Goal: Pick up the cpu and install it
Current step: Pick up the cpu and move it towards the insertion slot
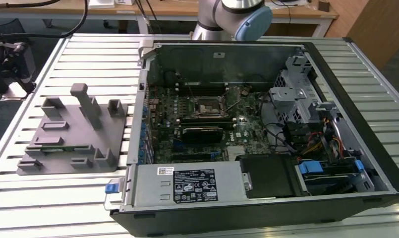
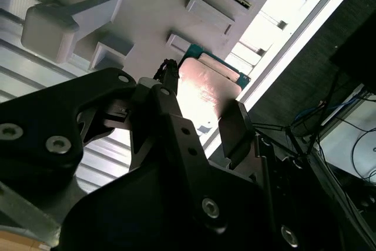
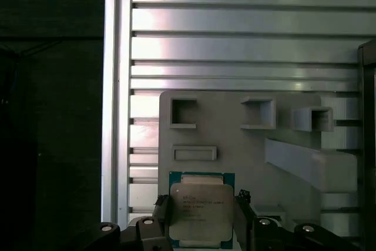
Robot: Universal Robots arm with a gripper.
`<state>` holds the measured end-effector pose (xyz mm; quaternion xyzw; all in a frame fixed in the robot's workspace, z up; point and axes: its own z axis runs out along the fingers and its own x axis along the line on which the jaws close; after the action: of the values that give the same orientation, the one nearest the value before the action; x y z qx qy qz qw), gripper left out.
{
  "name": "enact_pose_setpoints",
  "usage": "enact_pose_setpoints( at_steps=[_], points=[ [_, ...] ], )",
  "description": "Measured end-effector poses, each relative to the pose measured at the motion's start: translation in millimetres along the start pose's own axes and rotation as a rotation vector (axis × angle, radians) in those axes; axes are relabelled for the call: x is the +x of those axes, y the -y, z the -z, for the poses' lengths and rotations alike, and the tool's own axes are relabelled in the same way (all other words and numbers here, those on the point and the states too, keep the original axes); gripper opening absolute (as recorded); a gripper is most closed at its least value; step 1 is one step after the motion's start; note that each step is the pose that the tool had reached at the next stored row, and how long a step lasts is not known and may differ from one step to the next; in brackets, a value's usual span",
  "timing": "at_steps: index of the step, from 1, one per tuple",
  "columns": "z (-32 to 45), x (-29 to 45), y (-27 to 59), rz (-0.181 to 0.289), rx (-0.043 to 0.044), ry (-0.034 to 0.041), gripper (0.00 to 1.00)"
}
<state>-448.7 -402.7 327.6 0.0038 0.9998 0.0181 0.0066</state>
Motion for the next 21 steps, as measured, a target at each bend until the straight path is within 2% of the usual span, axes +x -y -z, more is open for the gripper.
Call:
enact_pose_setpoints(
  at_steps=[11,21],
  points=[
    [12.3,-0.2,-1.7,0.000,0.0000,0.0000,0.52],
    [29.9,-0.3,-5.1,0.000,0.0000,0.0001,0.52]
  ],
)
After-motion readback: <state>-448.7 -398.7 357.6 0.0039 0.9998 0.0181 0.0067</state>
